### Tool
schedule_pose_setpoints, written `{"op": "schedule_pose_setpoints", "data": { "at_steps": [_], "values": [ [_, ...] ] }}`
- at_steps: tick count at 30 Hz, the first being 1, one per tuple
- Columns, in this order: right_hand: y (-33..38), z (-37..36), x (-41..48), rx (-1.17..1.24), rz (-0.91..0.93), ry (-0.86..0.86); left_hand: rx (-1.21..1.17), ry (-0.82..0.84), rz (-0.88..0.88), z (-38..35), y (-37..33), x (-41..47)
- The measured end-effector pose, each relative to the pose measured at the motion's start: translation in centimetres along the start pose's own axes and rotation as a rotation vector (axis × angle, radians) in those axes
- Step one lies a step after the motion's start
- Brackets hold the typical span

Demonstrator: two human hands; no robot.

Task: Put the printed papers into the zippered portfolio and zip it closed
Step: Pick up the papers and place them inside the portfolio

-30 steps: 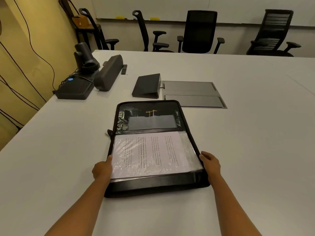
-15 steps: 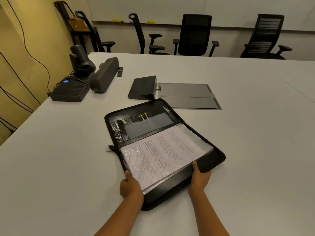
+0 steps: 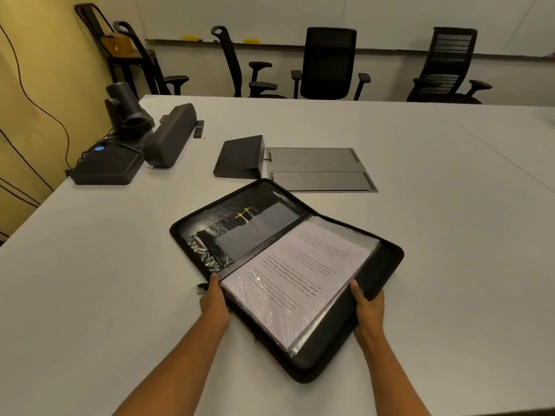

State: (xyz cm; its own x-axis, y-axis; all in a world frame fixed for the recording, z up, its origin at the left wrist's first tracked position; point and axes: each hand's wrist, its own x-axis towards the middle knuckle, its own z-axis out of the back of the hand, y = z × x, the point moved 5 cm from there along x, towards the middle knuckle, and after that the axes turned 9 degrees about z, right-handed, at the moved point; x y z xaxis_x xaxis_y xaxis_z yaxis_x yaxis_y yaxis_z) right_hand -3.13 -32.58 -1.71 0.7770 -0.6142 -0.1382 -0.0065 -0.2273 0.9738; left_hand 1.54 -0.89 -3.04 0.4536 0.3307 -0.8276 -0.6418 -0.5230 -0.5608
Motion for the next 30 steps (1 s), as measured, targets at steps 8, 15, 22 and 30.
{"op": "schedule_pose_setpoints", "data": {
  "at_steps": [8, 15, 22, 30],
  "values": [
    [1.5, 1.8, 2.8, -0.114, -0.067, 0.216, -0.062, -0.178, -0.108, 4.8, -3.6, 2.7],
    [4.1, -2.6, 6.5, -0.234, 0.000, 0.342, -0.223, -0.260, -0.235, 7.4, -4.9, 3.7],
    [4.9, -9.3, 8.8, -0.271, -0.103, 0.444, -0.449, -0.367, -0.248, 6.4, -6.1, 3.2],
    [0.5, -7.5, 8.0, -0.617, -0.060, 0.333, -0.665, -0.456, -0.218, 6.7, -5.6, 3.3]
  ]
}}
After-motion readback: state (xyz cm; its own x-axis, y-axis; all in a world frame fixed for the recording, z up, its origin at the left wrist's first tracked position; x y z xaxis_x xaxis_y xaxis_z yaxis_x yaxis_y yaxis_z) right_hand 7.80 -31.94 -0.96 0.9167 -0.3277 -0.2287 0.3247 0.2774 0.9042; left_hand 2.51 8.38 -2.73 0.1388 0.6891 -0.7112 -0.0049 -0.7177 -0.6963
